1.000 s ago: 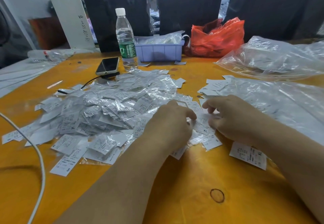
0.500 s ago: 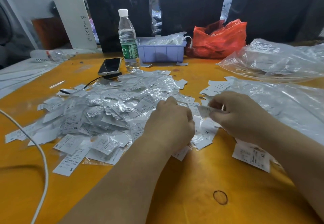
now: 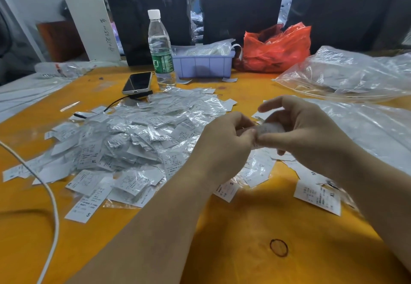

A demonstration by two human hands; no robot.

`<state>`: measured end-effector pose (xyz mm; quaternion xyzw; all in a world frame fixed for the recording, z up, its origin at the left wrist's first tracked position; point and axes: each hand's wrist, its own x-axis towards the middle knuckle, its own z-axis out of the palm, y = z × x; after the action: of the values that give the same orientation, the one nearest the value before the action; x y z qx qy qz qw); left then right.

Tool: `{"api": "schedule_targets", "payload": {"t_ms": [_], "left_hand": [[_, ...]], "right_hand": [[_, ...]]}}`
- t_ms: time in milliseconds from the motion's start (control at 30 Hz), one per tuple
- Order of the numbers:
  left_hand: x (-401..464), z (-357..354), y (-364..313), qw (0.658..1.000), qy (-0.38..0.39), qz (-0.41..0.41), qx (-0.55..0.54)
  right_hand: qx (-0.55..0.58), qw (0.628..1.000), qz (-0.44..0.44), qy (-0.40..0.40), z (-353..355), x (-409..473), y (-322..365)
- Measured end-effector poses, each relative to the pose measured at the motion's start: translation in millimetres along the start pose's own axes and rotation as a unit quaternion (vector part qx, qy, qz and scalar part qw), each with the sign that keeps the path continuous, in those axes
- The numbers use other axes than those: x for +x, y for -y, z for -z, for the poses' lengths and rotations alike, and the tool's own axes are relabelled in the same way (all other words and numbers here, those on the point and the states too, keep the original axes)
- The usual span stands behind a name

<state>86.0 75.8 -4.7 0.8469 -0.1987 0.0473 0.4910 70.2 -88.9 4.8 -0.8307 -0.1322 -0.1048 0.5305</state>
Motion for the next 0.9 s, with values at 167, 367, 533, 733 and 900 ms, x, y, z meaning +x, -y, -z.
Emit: {"api": "schedule_targets", "payload": {"t_ms": [167,367,533,733,900], "left_hand": [[-3.0,-3.2,-5.6,0.982,0.100,0.064,-0.150],[-8.6,-13.5,-9.0,0.976,0.137,0.037,-0.167],[-9.6,-21.2,-10.3,0.977,0.124,0.033,-0.173],[-15.8,-36.5,-13.1,0.979,0.132,0.031,-0.151],[-17.1,-36.3,-11.2,0.980,0.139,0.029,-0.139]], "right_hand": [[0.085,0.991,0.013,-0.101,3.0,-4.9,10.0],[0.035,0.999,-0.021,-0.027,11.5,-20.5,23.7],[-0.248,0.963,0.013,-0.106,28.7,-53.5,12.2],[-0.543,0.827,-0.113,-0.088,37.2,-83.8,-4.2],[-0.548,0.814,-0.188,-0.037,27.7,-83.7,-3.8]]}}
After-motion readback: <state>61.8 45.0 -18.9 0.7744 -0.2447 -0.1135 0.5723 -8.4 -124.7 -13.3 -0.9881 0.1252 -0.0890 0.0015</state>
